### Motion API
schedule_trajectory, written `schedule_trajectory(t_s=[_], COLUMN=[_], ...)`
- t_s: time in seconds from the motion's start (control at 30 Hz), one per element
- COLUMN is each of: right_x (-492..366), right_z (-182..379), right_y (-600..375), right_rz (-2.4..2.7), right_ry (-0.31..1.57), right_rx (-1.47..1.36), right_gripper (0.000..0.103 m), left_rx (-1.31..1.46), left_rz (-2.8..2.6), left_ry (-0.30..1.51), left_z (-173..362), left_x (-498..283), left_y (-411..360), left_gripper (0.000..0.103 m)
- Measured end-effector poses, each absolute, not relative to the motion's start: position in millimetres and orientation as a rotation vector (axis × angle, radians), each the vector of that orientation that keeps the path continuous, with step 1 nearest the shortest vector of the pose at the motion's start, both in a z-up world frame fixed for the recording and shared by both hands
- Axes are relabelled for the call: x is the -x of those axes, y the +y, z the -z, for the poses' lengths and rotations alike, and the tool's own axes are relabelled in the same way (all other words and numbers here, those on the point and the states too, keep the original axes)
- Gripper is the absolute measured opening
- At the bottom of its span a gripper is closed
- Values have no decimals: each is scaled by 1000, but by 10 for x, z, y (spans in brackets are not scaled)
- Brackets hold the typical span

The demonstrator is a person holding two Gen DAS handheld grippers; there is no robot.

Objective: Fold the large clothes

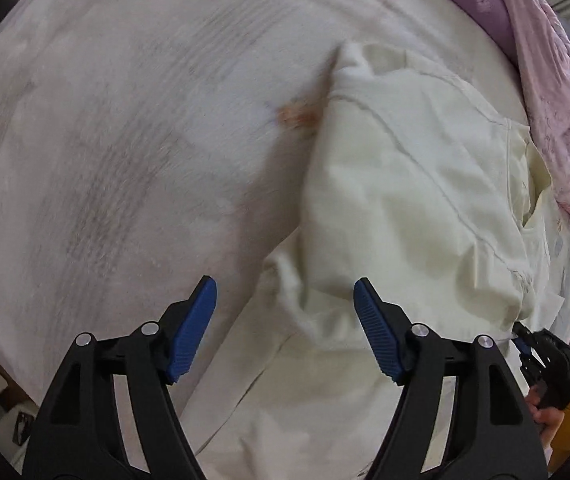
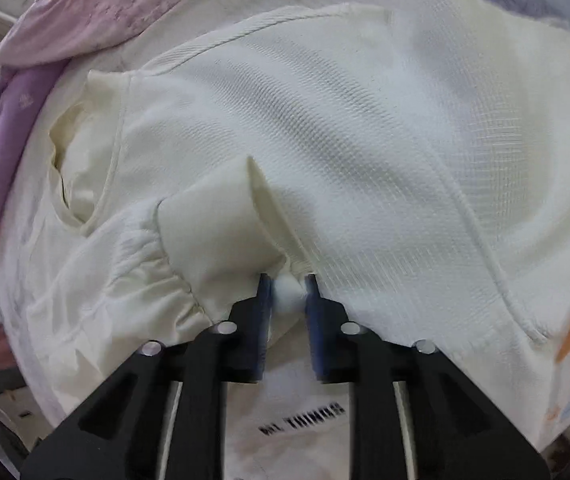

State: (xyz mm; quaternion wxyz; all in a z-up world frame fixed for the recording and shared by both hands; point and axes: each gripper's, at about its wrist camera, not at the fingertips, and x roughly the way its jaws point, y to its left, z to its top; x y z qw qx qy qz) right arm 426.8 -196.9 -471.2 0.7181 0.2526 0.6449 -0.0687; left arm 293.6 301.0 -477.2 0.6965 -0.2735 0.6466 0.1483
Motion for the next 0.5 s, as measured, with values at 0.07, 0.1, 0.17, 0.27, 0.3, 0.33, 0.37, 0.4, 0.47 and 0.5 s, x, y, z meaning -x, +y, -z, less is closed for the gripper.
schedule_trajectory(t_s=[0.07,0.1,0.17,0.27,0.3,0.33,0.37,0.4,0.47,0.5], right_x=[-4164,-4088,-4002,-4024,-4052,-4094,-4113,-4131,-4154,-4173], right_z=[4657,4673,4798,4852,4844,4831,4821,4816,4787,4750], right_y=[-2035,-2100,-2204,-2270,-2253,-2236,-2232,-2241,-2254,-2245], right_rz=[178,220,245,255,259,267,267,267,258,244], right_ry=[1420,1427,1449,1462,1470,1477,1481,1486,1485,1480], right_rx=[-515,-479,-493,-523,-506,-487,-482,-483,-490,-467], right_gripper=[11,11,12,13,16,19,19,20,16,14], left_rx=[626,626,642,741,769,834,872,895,855,840], left_rz=[-318,-316,-328,-298,-308,-296,-294,-309,-318,-311], left_ry=[1451,1458,1470,1469,1474,1477,1475,1466,1463,1451], left_z=[4788,4811,4911,5103,5209,5332,5392,5387,5231,5124], left_x=[-2893,-2885,-2899,-2947,-2951,-2962,-2941,-2929,-2908,-2885], left_y=[3053,3059,3085,3128,3152,3180,3189,3211,3217,3214], left_gripper=[72,72,72,72,60,23,21,18,17,17])
